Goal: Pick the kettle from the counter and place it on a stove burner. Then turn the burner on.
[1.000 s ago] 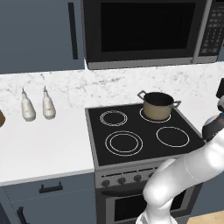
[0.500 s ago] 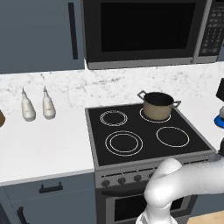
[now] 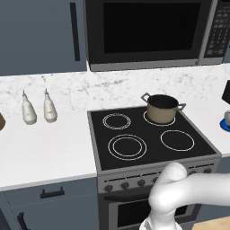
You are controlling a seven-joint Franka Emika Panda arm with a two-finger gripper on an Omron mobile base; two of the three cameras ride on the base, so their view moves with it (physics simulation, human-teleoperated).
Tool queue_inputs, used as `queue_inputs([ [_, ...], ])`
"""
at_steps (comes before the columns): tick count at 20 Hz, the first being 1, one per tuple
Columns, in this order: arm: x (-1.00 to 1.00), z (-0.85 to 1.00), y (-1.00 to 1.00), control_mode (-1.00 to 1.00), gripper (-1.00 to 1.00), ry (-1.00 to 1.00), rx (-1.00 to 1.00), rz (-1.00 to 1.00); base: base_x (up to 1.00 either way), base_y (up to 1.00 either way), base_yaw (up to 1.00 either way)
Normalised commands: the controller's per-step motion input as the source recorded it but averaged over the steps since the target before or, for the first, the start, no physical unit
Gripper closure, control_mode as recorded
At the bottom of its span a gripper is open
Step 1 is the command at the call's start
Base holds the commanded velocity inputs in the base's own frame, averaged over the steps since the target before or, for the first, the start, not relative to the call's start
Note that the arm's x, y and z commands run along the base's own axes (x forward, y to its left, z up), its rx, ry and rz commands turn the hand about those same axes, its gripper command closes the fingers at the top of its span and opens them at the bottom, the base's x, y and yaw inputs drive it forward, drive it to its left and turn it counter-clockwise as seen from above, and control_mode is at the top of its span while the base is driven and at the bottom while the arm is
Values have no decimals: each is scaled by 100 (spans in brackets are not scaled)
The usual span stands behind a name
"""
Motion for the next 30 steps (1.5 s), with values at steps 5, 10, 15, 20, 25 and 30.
queue_inputs([
  [5,16,-4,-7,-100,-100,0,0,0,0,0,0],
  [10,14,-3,-11,-100,-100,0,0,0,0,0,0],
  [15,18,-6,-12,-100,-100,0,0,0,0,0,0],
  [20,21,-11,-11,-100,-100,0,0,0,0,0,0],
  [25,23,-14,-14,-100,-100,0,0,0,0,0,0],
  [30,17,-9,-19,-100,-100,0,0,0,0,0,0],
])
